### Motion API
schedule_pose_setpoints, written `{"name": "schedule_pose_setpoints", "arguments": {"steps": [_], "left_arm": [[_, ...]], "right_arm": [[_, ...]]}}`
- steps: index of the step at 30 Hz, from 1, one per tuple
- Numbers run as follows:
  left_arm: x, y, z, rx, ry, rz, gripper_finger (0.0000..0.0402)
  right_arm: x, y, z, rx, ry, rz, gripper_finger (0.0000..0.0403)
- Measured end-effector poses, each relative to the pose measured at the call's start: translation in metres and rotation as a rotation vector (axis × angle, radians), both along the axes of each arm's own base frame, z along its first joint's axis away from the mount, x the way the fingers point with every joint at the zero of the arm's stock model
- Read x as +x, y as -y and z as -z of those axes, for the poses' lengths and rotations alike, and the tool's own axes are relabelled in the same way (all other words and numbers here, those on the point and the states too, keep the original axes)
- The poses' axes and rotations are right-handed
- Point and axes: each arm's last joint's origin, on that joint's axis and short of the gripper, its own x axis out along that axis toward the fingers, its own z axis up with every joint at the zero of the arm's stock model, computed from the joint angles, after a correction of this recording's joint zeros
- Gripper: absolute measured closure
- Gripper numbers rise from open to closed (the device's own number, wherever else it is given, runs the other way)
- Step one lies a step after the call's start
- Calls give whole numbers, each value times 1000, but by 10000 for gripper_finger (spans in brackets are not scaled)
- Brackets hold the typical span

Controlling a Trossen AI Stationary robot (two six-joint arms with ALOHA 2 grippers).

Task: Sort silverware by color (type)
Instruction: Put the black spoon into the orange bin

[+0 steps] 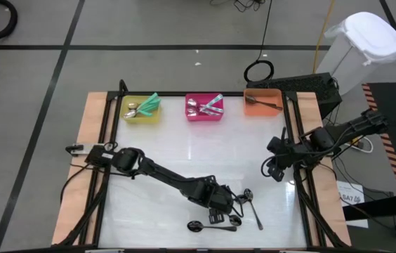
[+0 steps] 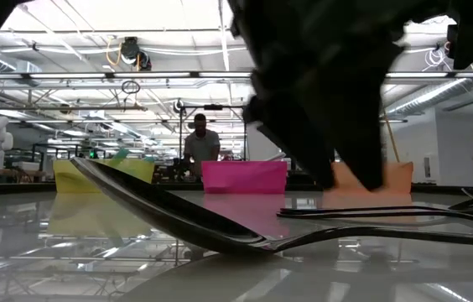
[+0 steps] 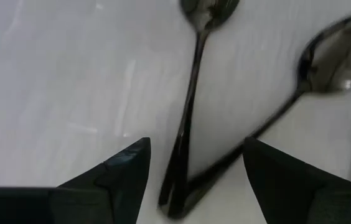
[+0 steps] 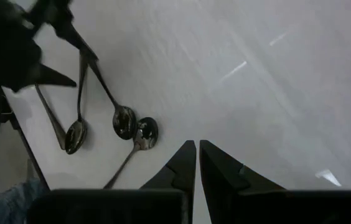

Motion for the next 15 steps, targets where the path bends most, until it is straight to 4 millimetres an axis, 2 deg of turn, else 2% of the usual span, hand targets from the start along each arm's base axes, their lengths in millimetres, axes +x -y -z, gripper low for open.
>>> {"name": "schedule_pose_setpoints", "arguments": {"steps": [10, 15], "left_arm": [[11, -7, -4, 2, 95, 34, 147], [20, -15, 13, -5, 91, 36, 148]], "right_arm": [[1, -2, -1, 0, 21, 33, 385], [1, -2, -1, 4, 20, 38, 385]]}}
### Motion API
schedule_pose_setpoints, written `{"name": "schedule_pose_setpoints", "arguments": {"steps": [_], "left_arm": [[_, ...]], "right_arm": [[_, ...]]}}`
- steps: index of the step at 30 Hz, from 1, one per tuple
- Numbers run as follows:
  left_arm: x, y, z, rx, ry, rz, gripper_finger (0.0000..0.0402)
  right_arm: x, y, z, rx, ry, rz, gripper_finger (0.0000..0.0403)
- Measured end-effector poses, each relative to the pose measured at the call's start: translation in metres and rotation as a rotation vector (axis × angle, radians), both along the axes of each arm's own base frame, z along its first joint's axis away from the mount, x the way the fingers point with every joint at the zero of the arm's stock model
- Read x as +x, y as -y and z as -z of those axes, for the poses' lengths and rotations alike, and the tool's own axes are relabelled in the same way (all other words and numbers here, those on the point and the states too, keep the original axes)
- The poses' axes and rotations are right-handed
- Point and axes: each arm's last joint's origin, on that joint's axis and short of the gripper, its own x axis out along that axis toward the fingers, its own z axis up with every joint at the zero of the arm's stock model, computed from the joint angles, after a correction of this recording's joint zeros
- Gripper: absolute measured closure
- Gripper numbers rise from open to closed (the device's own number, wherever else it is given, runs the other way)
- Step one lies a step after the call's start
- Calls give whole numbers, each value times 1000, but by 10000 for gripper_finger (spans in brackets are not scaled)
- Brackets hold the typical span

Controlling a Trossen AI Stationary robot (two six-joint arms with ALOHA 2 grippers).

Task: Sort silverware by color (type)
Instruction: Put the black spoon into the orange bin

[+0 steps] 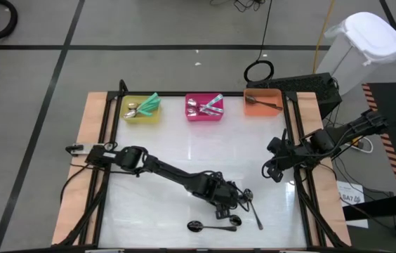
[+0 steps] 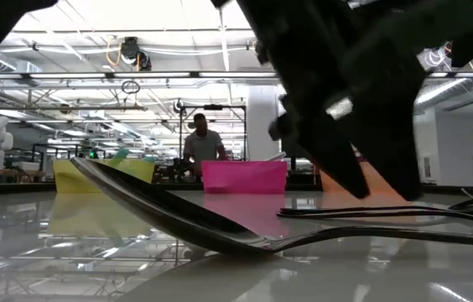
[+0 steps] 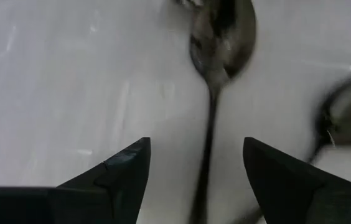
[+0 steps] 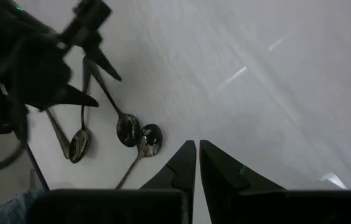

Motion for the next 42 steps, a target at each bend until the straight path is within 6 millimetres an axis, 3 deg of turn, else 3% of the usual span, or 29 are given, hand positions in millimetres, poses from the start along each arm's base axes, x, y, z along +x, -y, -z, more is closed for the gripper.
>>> {"name": "schedule_pose_setpoints", "arguments": {"steps": [4, 11, 19, 22, 25, 30, 36, 42], "left_arm": [[4, -3, 7, -3, 5, 21, 171], [7, 3, 17, 3, 18, 77, 257], [7, 4, 17, 2, 13, 101, 383], [8, 2, 9, -13, -6, 67, 393], [8, -1, -8, 10, -36, 37, 397], [8, -11, -58, 72, -2, -102, 399], [-5, -29, -111, 17, 134, -386, 400], [-19, -38, -153, 8, 314, -627, 401]], "right_arm": [[1, 0, 0, 4, 7, 1, 385], [1, 0, 0, 16, 4, 19, 385], [1, 0, 0, 18, 3, 18, 385], [0, 0, 0, 22, 4, 16, 385], [-2, 0, -6, 30, 26, 15, 385], [-6, 4, -35, 0, 160, 20, 385], [-12, 11, -72, -66, 321, 65, 385], [-14, 15, -90, -131, 411, 105, 384]]}}
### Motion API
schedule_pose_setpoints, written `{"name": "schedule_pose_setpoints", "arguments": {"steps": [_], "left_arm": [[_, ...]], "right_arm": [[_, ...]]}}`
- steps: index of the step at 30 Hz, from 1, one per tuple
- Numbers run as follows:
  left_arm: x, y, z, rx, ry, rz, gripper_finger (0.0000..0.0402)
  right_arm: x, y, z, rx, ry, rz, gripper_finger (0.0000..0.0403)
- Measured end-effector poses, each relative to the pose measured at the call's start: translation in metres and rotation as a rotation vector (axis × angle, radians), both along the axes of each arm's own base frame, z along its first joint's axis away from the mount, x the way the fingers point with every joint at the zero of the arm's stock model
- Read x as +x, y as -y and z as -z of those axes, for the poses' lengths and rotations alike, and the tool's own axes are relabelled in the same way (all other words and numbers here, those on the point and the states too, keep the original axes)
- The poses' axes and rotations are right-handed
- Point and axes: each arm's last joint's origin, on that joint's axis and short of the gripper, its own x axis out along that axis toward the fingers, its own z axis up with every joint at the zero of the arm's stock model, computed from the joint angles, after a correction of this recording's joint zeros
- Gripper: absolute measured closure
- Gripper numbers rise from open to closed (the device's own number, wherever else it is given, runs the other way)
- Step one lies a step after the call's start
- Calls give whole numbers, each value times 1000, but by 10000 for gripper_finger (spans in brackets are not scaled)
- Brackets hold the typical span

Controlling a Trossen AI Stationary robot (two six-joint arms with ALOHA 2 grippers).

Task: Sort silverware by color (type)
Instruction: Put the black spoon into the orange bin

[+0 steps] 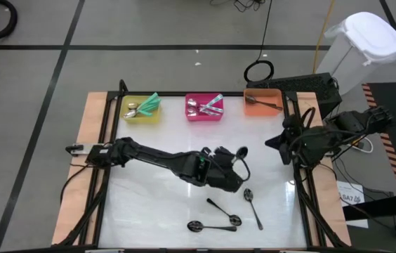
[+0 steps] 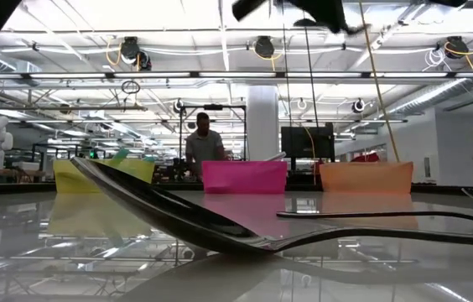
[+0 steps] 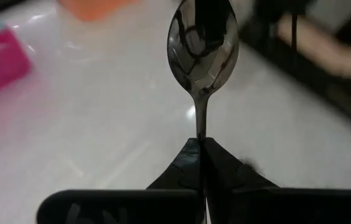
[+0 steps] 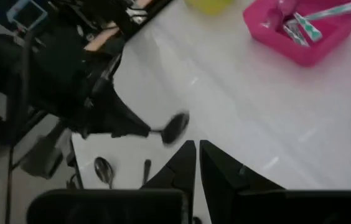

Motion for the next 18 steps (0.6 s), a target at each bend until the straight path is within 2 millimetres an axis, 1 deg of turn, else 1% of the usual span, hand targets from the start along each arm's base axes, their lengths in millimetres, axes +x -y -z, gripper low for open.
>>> {"name": "schedule_pose_setpoints", "arguments": {"steps": [3, 7, 9, 13, 16, 18], "left_arm": [[-6, -6, -19, -14, 108, -120, 401], [-10, -15, -34, -46, 224, -249, 401], [-11, -17, -42, -62, 286, -291, 401], [-14, -21, -64, -96, 451, -377, 401], [-13, -23, -75, -95, 568, -441, 401], [-12, -24, -80, -96, 632, -475, 401]], "right_arm": [[2, -1, -2, -9, 26, -11, 384], [8, -3, -4, -8, 56, -20, 384], [14, -6, -5, -6, 72, -27, 384], [25, -11, -8, 8, 120, -37, 384], [31, -16, -10, 34, 153, -73, 382], [34, -19, -11, 53, 174, -76, 373]]}}
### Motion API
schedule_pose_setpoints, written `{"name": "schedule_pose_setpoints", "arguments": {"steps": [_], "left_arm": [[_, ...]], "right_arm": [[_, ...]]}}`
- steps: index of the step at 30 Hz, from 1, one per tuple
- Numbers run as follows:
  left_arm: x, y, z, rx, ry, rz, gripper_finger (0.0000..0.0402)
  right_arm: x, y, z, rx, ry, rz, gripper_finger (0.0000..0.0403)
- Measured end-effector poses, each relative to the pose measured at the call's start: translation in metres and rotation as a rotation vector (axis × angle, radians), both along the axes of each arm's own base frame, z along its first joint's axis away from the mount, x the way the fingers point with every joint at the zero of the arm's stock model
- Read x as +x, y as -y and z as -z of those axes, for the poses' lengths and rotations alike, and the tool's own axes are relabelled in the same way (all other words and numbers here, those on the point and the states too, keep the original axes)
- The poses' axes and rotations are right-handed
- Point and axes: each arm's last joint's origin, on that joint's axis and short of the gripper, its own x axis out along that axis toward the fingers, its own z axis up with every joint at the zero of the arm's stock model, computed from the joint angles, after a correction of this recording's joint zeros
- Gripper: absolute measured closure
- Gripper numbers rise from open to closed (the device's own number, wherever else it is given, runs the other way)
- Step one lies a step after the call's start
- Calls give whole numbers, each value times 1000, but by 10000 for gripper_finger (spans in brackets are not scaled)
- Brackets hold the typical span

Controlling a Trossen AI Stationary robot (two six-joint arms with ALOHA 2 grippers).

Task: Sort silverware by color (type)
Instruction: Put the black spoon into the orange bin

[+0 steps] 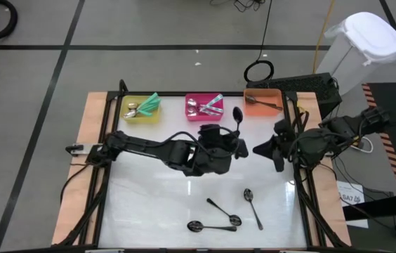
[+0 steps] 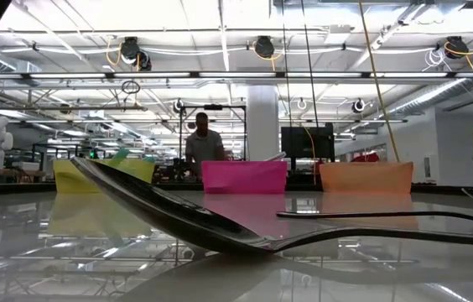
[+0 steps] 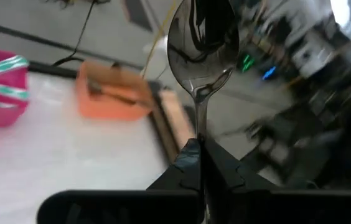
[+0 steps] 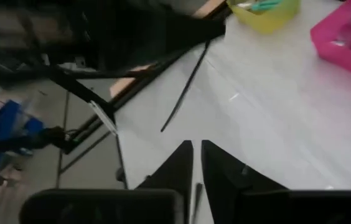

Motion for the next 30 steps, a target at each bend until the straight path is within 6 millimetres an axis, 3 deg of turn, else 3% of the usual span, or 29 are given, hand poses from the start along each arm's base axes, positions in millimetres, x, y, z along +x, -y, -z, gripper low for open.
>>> {"name": "schedule_pose_setpoints", "arguments": {"steps": [7, 14, 30], "left_arm": [[4, -1, -17, 22, 149, -49, 401], [6, -8, -20, 68, 134, -64, 401], [11, -20, -19, 97, 72, 35, 401]], "right_arm": [[3, -2, -6, 100, 60, 11, 297], [7, -4, -7, 122, 82, 20, 225], [32, -8, -1, 46, 91, 35, 219]]}}
